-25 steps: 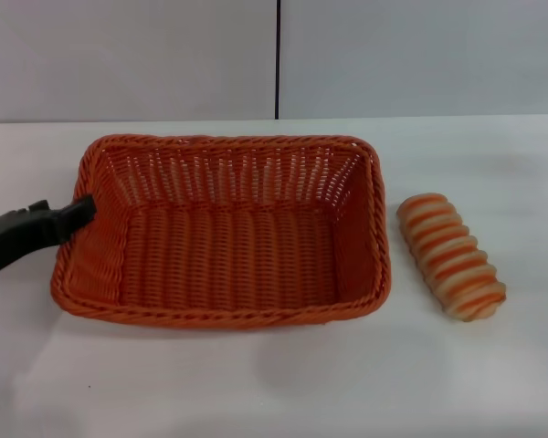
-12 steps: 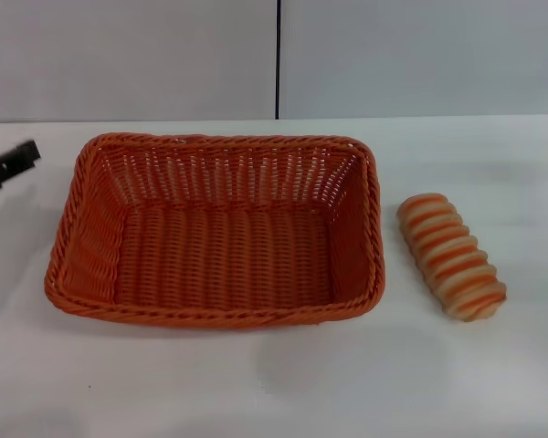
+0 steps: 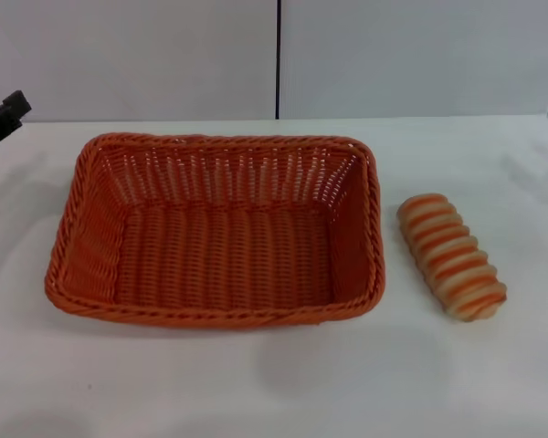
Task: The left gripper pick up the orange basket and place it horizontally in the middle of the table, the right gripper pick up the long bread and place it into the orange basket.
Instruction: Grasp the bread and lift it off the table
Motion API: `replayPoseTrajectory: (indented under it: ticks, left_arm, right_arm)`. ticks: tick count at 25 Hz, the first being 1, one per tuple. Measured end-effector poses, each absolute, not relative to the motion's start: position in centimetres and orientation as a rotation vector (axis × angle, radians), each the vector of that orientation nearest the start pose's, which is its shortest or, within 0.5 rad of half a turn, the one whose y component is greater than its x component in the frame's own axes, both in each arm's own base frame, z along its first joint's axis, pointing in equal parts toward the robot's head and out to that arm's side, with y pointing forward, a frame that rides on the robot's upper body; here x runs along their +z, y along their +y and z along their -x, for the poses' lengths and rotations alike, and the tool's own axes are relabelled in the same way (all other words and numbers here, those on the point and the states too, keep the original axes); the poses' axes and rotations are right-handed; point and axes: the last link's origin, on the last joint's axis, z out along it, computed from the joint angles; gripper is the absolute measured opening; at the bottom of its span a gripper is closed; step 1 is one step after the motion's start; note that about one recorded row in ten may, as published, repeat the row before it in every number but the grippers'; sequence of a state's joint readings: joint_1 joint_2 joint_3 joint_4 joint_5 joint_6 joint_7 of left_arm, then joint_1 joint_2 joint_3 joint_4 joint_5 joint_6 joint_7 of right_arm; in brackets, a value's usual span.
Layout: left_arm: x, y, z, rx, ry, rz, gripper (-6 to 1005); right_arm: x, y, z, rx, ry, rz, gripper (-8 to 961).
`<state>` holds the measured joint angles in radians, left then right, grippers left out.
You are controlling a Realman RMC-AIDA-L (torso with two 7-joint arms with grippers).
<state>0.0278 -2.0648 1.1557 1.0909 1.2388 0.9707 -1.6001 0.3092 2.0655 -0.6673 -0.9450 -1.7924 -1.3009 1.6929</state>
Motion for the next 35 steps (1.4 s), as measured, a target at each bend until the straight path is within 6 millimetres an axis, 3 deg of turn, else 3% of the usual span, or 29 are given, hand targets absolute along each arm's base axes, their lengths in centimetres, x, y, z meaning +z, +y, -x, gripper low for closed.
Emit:
replayPoseTrajectory:
  ticks: [4, 5, 8, 9, 12, 16, 20, 35]
  left_arm:
    - [7.9, 28.7, 32.9, -0.899, -0.924, 1.869, 770]
    - [7.6, 28.0, 33.4, -0.991, -0.807, 1.865, 770]
    - [7.3, 27.0, 33.8, -1.053, -0.69, 1.84, 770]
    - [7.1, 25.8, 34.0, -1.093, -0.569, 1.794, 770]
    - [6.5, 24.3, 34.4, -1.113, -0.477, 1.724, 770]
    - [6.2, 23.9, 34.6, -1.109, -0.47, 1.713, 770]
    - [4.9, 23.1, 34.7, -1.084, -0.456, 1.712, 770]
    - [4.2, 22.7, 34.4, -1.1, -0.452, 1.721, 770]
  right_arm:
    - [10.2, 33.4, -30.3, 0.498, 1.074, 2.232, 646]
    - [10.5, 33.5, -29.9, 0.45, 1.093, 2.252, 646]
    - [11.0, 33.8, -28.8, 0.292, 1.181, 2.316, 646]
    - [11.2, 34.1, -28.2, 0.22, 1.235, 2.355, 646]
    - [11.0, 34.5, -27.6, 0.16, 1.293, 2.381, 647]
    - [9.8, 35.5, -27.2, 0.049, 1.363, 2.406, 646]
    - [7.9, 36.3, -27.4, 0.012, 1.414, 2.438, 645]
    - [2.8, 37.2, -28.1, 0.072, 1.376, 2.507, 642]
